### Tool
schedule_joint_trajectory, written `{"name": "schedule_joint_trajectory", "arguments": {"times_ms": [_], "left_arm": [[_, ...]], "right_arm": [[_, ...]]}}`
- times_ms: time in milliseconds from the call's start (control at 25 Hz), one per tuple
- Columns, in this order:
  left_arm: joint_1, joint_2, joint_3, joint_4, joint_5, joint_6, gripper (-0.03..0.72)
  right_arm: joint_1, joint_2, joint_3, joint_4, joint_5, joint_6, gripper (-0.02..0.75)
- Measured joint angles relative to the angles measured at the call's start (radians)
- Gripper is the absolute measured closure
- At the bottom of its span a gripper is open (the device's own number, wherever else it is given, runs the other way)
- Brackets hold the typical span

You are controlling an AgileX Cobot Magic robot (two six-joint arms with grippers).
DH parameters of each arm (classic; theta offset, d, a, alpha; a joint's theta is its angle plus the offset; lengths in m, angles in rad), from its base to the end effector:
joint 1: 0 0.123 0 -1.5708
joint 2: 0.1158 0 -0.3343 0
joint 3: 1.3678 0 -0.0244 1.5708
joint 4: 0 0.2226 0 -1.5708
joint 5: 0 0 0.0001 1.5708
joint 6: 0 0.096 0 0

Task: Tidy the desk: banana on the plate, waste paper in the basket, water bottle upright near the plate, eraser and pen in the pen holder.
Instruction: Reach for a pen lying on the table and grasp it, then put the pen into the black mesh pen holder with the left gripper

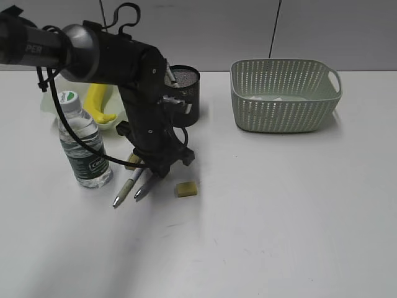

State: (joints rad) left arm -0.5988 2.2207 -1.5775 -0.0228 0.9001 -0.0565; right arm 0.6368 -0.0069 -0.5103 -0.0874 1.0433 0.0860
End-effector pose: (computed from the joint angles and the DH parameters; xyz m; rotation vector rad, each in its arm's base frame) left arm 0.3662 -0.2520 0.1719 0.7944 2.9322 -0.0830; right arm -0.0571 -0.0512 0.2653 -0.5467 1.9496 0.3568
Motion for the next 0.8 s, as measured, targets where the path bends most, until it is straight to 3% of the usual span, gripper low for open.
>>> {"name": "schedule_joint_trajectory", "arguments": {"times_ms": [40, 80, 480, 800], "left_arm": [[-0.002, 0.003, -0.012, 0.010, 0.009, 0.000, 0.588], [-0.007, 0.006, -0.027, 0.023, 0.018, 0.000, 0.606], [-0.022, -0.012, -0.249, -0.044, 0.205, 0.000, 0.602], [-0.002, -0.199, -0.289, -0.046, -0.023, 0.000, 0.602]], "right_arm": [[0.000, 0.000, 0.000, 0.000, 0.000, 0.000, 0.357], [0.000, 0.000, 0.000, 0.000, 0.000, 0.000, 0.357], [0.000, 0.000, 0.000, 0.000, 0.000, 0.000, 0.357], [0.000, 0.000, 0.000, 0.000, 0.000, 0.000, 0.357]]}}
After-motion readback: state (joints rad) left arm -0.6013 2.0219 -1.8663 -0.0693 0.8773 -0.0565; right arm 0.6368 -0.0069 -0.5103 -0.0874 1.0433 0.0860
